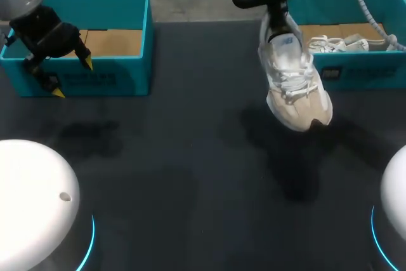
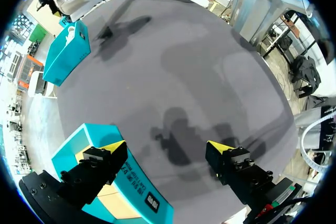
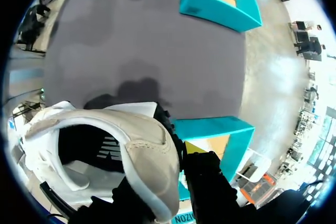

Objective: Take the shoe out of the shoebox, open the shoe tongue, remove and reinsert the insole, then place the shoe into the shoebox

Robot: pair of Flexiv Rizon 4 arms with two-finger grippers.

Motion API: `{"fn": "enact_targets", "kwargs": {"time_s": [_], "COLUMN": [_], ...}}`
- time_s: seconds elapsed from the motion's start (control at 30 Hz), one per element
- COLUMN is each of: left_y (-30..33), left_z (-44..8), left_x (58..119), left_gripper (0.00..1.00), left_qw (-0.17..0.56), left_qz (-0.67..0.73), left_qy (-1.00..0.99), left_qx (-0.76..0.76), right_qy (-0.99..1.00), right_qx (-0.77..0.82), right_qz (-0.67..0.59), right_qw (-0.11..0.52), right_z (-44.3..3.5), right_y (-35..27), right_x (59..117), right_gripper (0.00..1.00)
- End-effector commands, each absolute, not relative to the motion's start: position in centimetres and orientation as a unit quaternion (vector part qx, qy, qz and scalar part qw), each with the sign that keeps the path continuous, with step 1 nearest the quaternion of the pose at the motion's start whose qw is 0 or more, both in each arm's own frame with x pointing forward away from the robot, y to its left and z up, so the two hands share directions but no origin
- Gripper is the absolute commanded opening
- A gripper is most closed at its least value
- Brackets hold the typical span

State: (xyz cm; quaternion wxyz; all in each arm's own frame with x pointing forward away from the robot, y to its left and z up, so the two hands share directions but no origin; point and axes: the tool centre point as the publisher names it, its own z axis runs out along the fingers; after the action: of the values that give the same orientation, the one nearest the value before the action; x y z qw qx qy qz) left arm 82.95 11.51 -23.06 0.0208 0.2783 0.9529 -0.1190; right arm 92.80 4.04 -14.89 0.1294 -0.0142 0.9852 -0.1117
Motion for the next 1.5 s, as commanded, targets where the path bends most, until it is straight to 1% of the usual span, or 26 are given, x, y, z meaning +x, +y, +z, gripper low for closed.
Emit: {"fn": "enact_targets", "kwargs": {"time_s": [0.03,0.3,0.47,0.6,0.67,0.77,1.27,1.43,1.5], "left_y": [11.5,11.5,11.5,11.5,11.5,11.5,11.5,11.5,11.5], "left_z": [-23.0,-23.0,-23.0,-23.0,-23.0,-23.0,-23.0,-23.0,-23.0], "left_x": [82.9,82.9,82.9,82.9,82.9,82.9,82.9,82.9,82.9], "left_gripper": [1.00,1.00,1.00,1.00,1.00,1.00,1.00,1.00,1.00], "left_qw": [0.020,0.020,0.020,0.020,0.020,0.020,0.020,0.020,0.020], "left_qz": [-0.117,-0.117,-0.117,-0.117,-0.117,-0.117,-0.117,-0.117,-0.117], "left_qy": [0.953,0.953,0.953,0.953,0.953,0.953,0.953,0.953,0.953], "left_qx": [0.278,0.278,0.278,0.278,0.278,0.278,0.278,0.278,0.278], "right_qy": [0.986,0.987,0.985,0.985,0.986,0.985,0.985,0.980,0.980], "right_qx": [-0.014,-0.029,-0.033,-0.021,-0.021,-0.019,-0.019,-0.025,-0.020], "right_qz": [-0.120,-0.118,-0.120,-0.134,-0.124,-0.112,-0.112,-0.129,-0.135], "right_qw": [0.118,0.109,0.117,0.101,0.113,0.128,0.128,0.149,0.144], "right_z": [-12.9,-11.4,-10.6,-10.6,-10.6,-10.8,-10.8,-10.8,-10.9], "right_y": [2.9,-0.3,-1.9,-3.5,-4.3,-5.2,-5.2,-7.5,-8.9], "right_x": [95.4,100.9,103.4,105.5,106.4,107.4,107.4,110.2,111.1], "right_gripper": [0.00,0.00,0.00,0.00,0.00,0.00,0.00,0.00,0.00]}}
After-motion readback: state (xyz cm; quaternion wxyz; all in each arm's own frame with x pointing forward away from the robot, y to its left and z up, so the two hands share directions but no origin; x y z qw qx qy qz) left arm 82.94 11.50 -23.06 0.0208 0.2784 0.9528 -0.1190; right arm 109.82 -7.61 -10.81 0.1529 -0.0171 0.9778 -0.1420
